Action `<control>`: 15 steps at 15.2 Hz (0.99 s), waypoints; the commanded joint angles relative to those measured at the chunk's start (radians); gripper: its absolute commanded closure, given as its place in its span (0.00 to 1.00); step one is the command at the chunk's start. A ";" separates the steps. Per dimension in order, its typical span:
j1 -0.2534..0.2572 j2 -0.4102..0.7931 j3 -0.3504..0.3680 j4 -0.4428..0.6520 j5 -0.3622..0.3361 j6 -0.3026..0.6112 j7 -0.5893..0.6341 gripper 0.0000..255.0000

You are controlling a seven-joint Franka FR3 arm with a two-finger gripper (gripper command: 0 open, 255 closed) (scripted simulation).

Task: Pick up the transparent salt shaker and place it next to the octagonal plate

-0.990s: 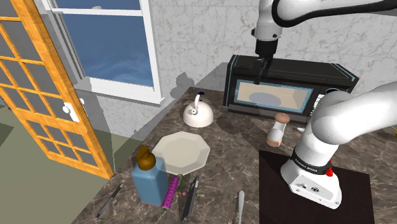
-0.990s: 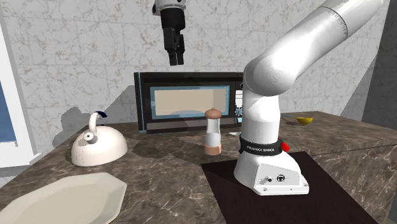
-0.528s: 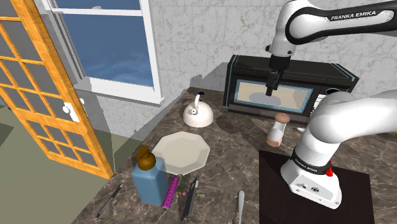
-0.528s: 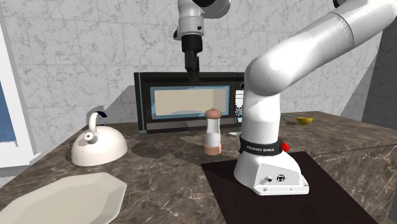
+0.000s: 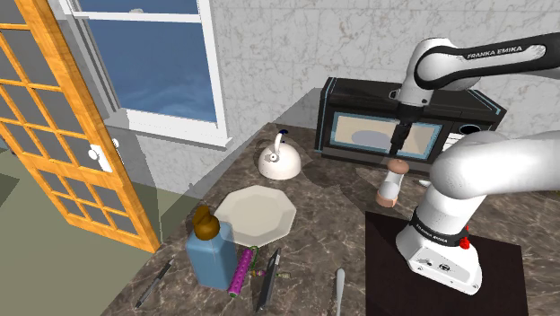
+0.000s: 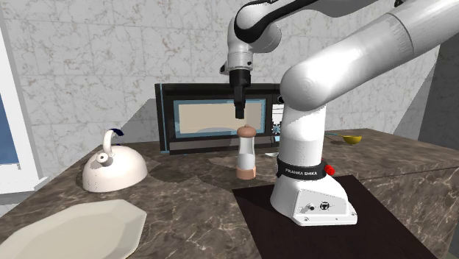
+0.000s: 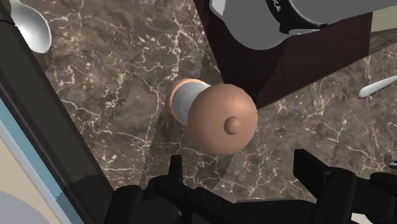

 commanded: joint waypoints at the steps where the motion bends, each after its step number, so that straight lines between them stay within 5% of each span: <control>1: -0.023 0.005 -0.038 -0.028 -0.025 0.026 -0.027 0.00; 8: -0.038 0.042 -0.075 -0.103 -0.065 0.131 -0.027 0.00; 15: -0.038 0.042 -0.075 -0.103 -0.065 0.130 -0.027 0.00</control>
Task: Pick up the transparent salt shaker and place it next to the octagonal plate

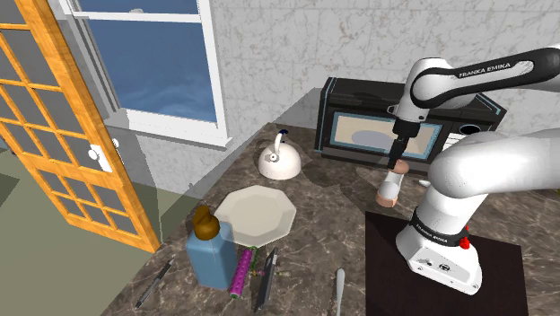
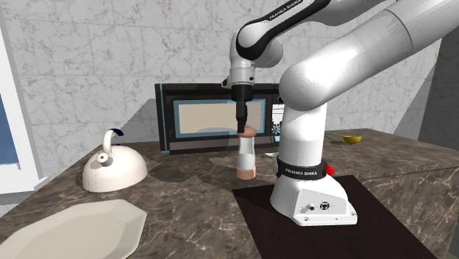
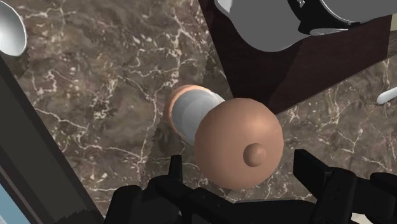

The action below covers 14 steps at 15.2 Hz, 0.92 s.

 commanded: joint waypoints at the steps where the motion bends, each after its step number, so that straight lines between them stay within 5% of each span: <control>1: 0.000 0.000 0.000 0.000 0.000 0.000 0.000 1.00; 10: 0.000 0.000 0.000 0.000 0.000 0.000 0.000 1.00; 14: 0.008 -0.042 0.034 0.036 0.031 -0.074 0.008 1.00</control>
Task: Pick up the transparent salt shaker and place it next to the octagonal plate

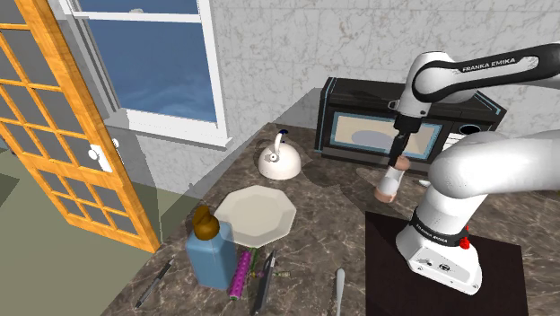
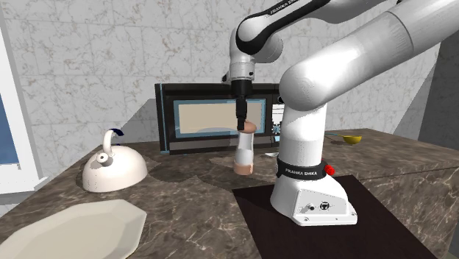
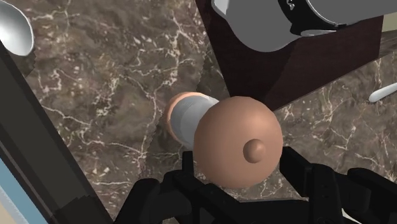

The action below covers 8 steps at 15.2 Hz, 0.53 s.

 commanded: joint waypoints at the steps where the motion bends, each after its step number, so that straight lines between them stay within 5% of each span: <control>1: 0.001 -0.025 0.018 0.016 0.015 -0.040 0.004 1.00; 8: 0.019 -0.068 0.069 0.089 0.064 -0.151 0.017 1.00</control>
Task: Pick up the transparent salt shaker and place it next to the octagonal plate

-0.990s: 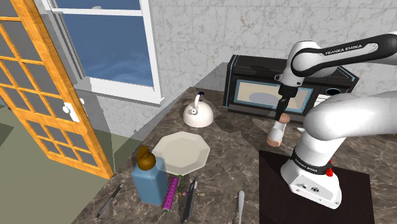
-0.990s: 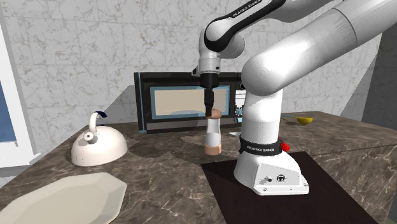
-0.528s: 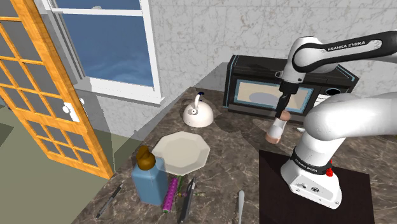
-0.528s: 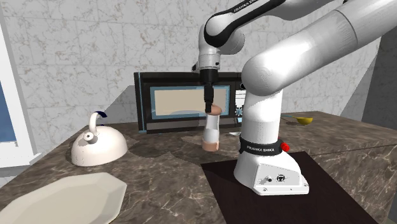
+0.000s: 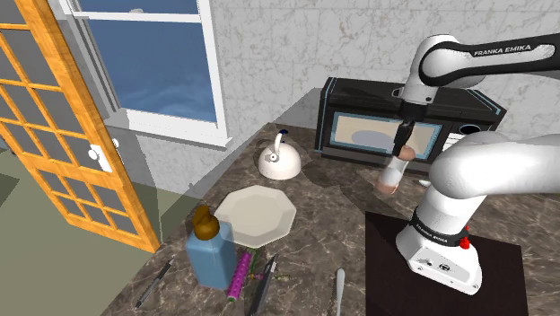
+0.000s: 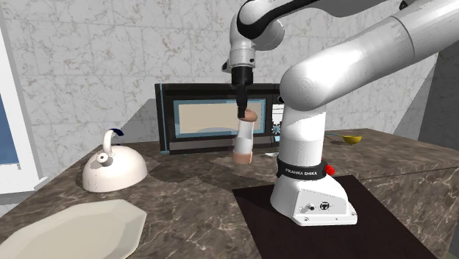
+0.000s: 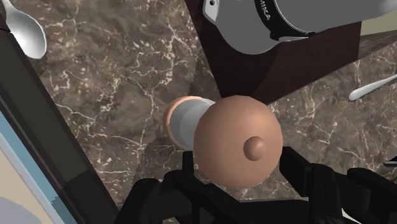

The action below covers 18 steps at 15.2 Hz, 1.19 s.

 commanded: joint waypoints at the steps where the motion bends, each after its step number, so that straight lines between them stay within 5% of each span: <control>1: 0.006 -0.008 0.014 0.024 0.013 -0.032 0.003 1.00; 18: 0.053 -0.017 0.109 0.239 0.109 -0.247 0.031 1.00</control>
